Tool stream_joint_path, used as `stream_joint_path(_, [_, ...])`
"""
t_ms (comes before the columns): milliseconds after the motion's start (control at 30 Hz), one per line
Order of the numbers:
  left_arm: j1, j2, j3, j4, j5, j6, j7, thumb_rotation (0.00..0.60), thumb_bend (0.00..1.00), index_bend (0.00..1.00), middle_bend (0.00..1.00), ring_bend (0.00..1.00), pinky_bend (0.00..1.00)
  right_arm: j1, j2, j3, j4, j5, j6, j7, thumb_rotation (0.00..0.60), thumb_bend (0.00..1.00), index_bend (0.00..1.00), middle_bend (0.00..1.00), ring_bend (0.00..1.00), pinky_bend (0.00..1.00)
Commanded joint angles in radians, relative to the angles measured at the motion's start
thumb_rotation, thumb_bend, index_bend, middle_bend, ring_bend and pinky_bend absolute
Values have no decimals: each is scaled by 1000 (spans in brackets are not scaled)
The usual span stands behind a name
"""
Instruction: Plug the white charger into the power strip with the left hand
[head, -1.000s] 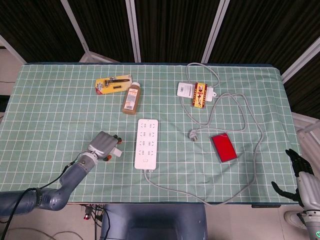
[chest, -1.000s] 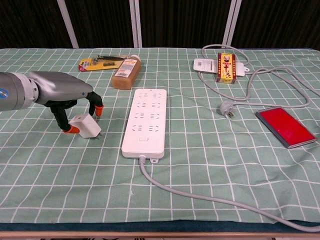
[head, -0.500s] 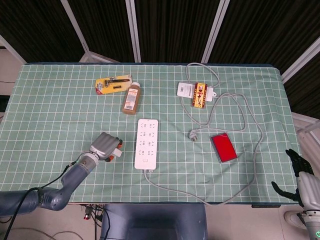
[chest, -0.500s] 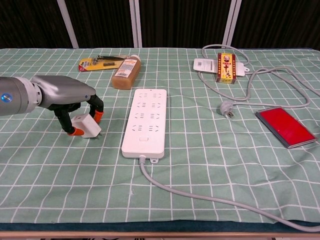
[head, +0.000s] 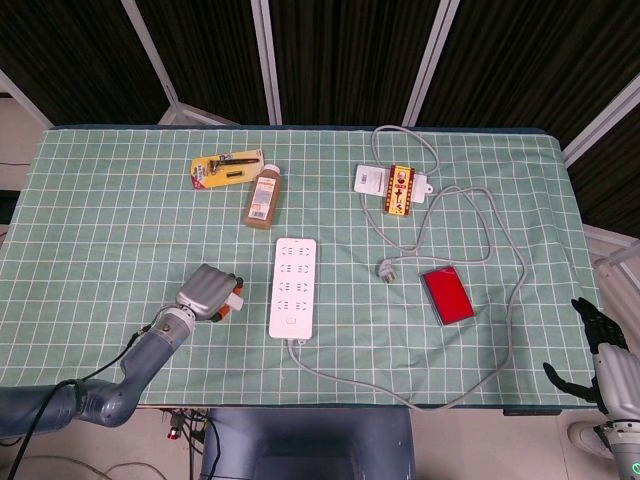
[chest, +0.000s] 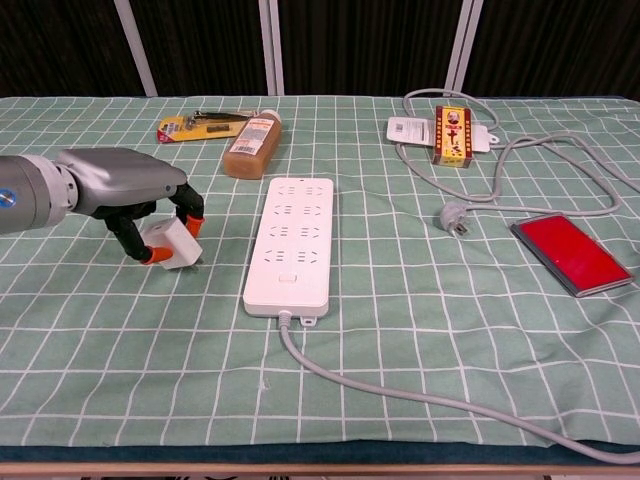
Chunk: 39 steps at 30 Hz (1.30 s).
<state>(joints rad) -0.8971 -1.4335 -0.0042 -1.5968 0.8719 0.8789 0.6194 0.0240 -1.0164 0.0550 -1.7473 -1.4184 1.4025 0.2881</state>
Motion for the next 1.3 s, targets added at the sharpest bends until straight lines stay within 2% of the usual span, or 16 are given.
stream_joint_path(33, [-6, 22, -17, -31, -2, 26, 23, 600, 707, 647, 698, 894, 966, 0, 0, 0, 0, 0, -1, 1, 600, 338, 0, 0, 0, 0])
stream_joint_path(233, [-72, 77, -44, -103, -109, 52, 164, 600, 733, 662, 731, 910, 970, 0, 3, 1, -2, 4, -4, 9, 600, 338, 0, 0, 0, 0])
stream_joint_path(533, [-237, 65, -80, -131, -403, 104, 427, 600, 771, 688, 767, 916, 979, 2, 8, 4, -8, 16, -14, 26, 600, 338, 0, 0, 0, 0])
stream_joint_path(567, [-256, 56, -85, -126, -439, 110, 452, 600, 772, 690, 769, 916, 979, 3, 9, 5, -9, 17, -16, 27, 600, 338, 0, 0, 0, 0])
stream_joint_path(700, [-409, -18, -120, -64, -697, 153, 643, 600, 774, 695, 777, 916, 982, 7, 12, 7, -8, 27, -30, 42, 600, 338, 0, 0, 0, 0])
stream_joint_path(800, [-480, -57, -139, -26, -812, 173, 725, 600, 775, 699, 783, 916, 984, 8, 15, 8, -8, 30, -34, 50, 600, 338, 0, 0, 0, 0])
stream_joint_path(967, [-556, -113, -159, 39, -923, 179, 810, 600, 775, 701, 786, 916, 985, 9, 18, 10, -11, 35, -39, 59, 600, 338, 0, 0, 0, 0])
stream_joint_path(1300, [-649, -212, -181, 162, -1026, 182, 923, 600, 789, 706, 800, 917, 985, 11, 23, 13, -17, 45, -50, 75, 600, 338, 0, 0, 0, 0])
